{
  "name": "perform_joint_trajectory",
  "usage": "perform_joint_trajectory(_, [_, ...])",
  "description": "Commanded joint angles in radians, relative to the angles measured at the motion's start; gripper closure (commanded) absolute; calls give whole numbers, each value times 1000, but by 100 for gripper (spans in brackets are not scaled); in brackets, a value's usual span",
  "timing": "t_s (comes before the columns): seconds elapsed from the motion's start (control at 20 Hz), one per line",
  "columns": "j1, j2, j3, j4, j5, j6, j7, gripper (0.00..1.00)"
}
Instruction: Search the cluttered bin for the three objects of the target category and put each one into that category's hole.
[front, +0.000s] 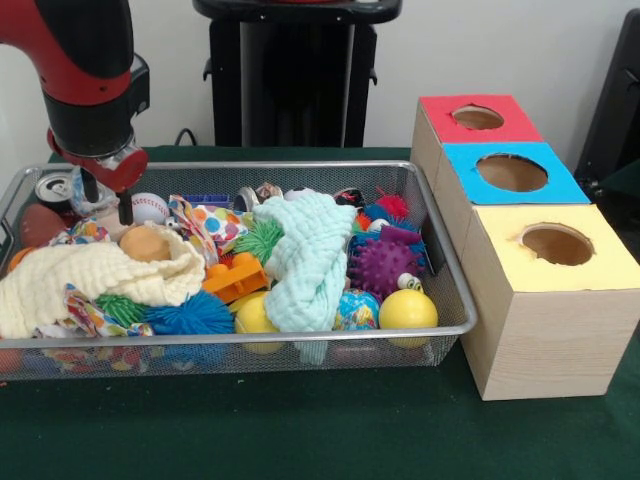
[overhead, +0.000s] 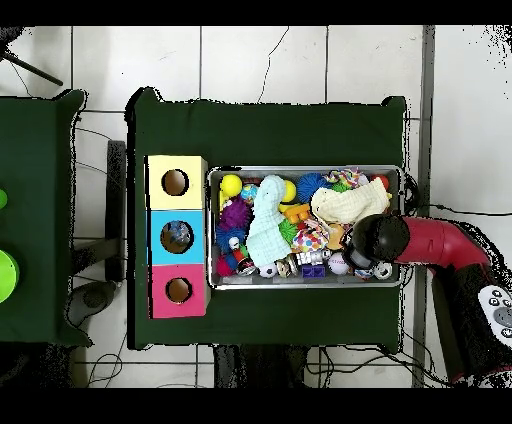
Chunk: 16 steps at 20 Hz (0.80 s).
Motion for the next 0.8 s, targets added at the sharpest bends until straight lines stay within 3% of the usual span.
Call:
perform_joint_trajectory(0.05, [-4,17,38,66,-67,13,-278,0])
perform_joint_trajectory(0.6, [-3,-1,41,89,-74,-48,-239,0])
perform_joint_trajectory(0.8, [20,18,33,57,-78,14,-257,0])
